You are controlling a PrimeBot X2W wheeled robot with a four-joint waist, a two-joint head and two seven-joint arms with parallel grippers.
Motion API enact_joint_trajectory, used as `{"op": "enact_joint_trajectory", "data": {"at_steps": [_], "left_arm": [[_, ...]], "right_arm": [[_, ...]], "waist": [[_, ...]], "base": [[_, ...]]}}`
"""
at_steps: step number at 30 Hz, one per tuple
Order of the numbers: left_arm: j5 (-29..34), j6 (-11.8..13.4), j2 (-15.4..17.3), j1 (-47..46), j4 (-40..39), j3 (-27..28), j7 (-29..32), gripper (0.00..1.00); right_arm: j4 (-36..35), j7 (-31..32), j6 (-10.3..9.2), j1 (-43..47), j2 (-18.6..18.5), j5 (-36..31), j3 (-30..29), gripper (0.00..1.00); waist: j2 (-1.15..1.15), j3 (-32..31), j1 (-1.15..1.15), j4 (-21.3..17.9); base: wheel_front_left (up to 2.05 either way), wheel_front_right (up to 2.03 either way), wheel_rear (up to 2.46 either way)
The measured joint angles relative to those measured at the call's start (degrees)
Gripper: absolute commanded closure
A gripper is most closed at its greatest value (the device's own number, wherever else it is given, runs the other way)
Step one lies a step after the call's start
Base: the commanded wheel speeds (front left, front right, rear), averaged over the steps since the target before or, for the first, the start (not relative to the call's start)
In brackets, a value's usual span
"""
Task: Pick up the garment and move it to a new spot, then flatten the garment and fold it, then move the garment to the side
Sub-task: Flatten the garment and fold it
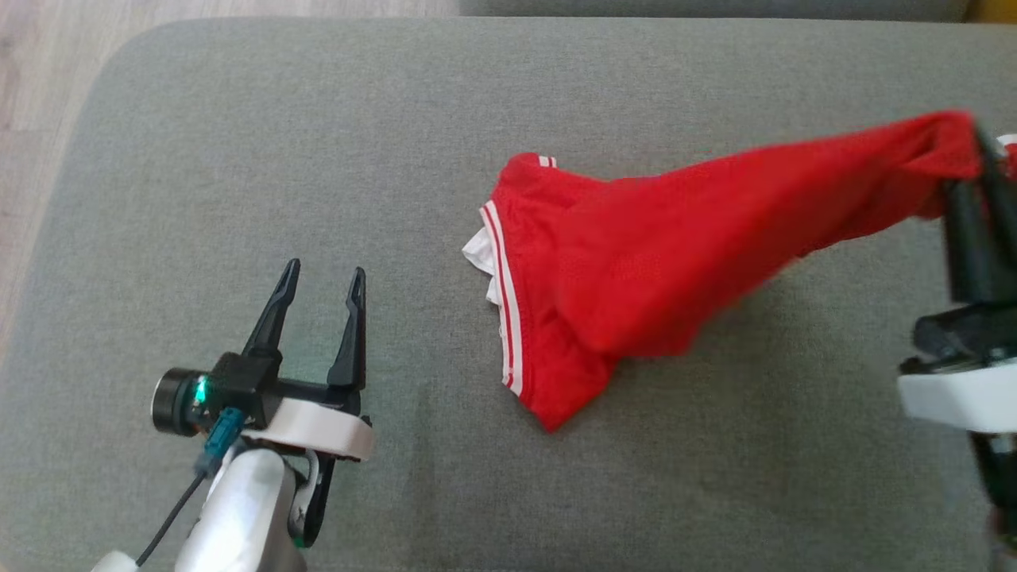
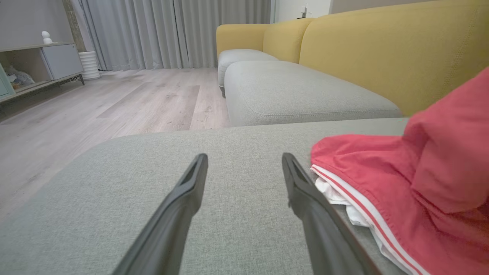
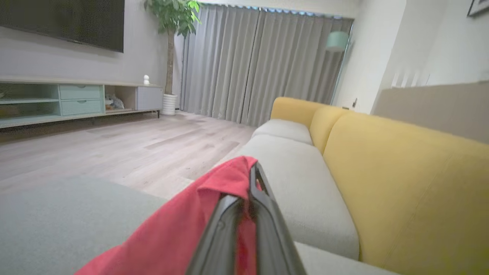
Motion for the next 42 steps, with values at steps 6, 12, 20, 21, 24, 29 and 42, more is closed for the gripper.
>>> {"op": "enact_joint_trajectory", "data": {"at_steps": [6,12,20,21,24,29,42], "left_arm": [[0.44,-0.05,-0.16,-0.09,-0.04,0.03,0.0,0.0],[0.53,-0.1,-0.44,-0.2,-0.1,0.05,0.0,0.0],[1.03,-1.01,-1.11,-0.26,0.0,0.11,0.0,0.0],[1.03,-1.05,-1.29,-0.36,0.05,0.03,0.0,0.0],[1.04,-1.25,-1.92,-0.99,0.12,-0.27,0.0,0.0],[1.12,-1.78,-2.75,-2.23,0.19,-1.25,0.0,0.0],[1.55,-2.58,-3.96,-4.02,1.05,-3.02,0.0,0.0]], "right_arm": [[-6.28,2.79,0.0,-8.03,-3.6,0.35,1.18,1.0],[-8.25,3.59,0.0,-19.1,-7.82,0.99,3.44,1.0],[-3.77,5.43,0.0,-37.71,-11.14,5.34,15.93,1.0],[-2.4,5.53,0.0,-39.29,-10.74,5.8,17.01,1.0],[3.58,5.53,0.0,-41.88,-8.23,7.36,17.93,1.0],[17.0,4.93,0.0,-39.51,-5.68,8.94,15.49,1.0],[53.2,-0.29,0.0,-32.28,-5.14,8.23,-1.68,1.0]], "waist": [[0.0,0.56,0.0,0.15],[0.0,1.23,0.0,0.7],[0.0,1.34,0.0,1.34],[0.0,1.36,0.0,1.51],[0.0,1.52,0.0,2.17],[0.0,2.33,0.0,3.64],[0.0,5.39,0.01,6.24]], "base": [[0.0,0.0,0.0],[0.0,0.0,0.0],[0.0,0.0,0.0],[0.0,0.0,0.0],[0.0,0.0,0.0],[0.0,0.0,0.0],[0.0,0.0,0.0]]}}
